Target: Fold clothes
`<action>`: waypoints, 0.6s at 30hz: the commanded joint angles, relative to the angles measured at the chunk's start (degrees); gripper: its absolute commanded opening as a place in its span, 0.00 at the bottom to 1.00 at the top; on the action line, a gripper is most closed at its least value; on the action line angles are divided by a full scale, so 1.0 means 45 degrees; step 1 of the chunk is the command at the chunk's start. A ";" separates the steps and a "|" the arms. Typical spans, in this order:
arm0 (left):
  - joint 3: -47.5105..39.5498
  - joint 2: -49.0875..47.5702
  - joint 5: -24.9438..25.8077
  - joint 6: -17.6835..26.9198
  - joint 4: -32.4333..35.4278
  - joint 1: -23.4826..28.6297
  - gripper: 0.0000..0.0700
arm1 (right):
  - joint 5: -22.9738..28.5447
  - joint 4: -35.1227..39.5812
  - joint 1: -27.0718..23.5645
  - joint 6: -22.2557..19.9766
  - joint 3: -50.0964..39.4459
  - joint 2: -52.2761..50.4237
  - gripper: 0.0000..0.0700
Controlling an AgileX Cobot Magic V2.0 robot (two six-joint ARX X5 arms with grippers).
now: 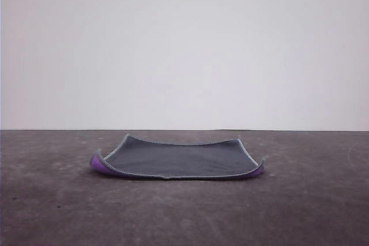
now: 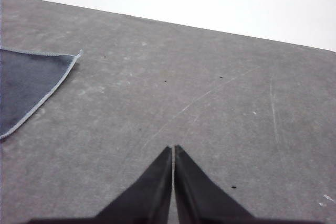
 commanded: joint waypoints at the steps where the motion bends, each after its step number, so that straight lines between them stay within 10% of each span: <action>1: -0.0257 -0.0010 -0.0029 0.0131 -0.0073 0.0024 0.02 | -0.0030 0.0189 -0.0010 0.0226 -0.0058 -0.0010 0.00; 18: -0.0252 -0.0009 0.0005 -0.1263 -0.0074 0.0024 0.02 | -0.0340 0.0038 -0.0010 0.1889 -0.0058 -0.0010 0.00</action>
